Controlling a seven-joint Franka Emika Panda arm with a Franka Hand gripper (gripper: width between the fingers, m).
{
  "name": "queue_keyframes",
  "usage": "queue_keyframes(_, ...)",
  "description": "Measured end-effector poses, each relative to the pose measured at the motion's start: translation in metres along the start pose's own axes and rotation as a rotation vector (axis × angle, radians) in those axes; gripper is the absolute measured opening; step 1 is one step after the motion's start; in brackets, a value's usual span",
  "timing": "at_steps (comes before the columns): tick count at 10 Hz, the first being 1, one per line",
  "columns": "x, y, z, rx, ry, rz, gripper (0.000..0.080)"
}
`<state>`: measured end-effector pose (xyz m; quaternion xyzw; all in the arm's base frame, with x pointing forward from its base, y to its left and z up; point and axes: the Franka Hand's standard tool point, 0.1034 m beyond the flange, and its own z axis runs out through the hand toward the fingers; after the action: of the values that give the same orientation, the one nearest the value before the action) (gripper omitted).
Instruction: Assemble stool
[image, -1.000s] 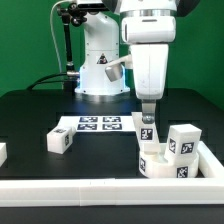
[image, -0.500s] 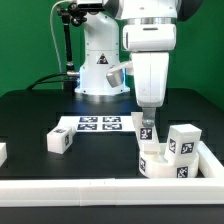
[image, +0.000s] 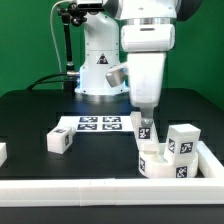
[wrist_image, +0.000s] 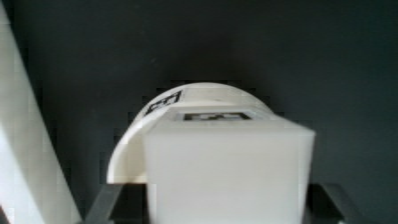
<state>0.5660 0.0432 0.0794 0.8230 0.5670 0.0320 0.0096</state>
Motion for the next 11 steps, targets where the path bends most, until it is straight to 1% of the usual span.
queue_keyframes(4, 0.003, -0.003, 0.001, 0.009, 0.01, 0.454, 0.0338)
queue_keyframes(6, 0.008, -0.007, 0.001, 0.036, 0.005, 0.717, 0.0338)
queue_keyframes(7, 0.01, -0.008, 0.001, 0.038, 0.004, 0.821, 0.0338)
queue_keyframes(11, 0.014, -0.01, 0.001, 0.055, 0.005, 1.087, 0.0338)
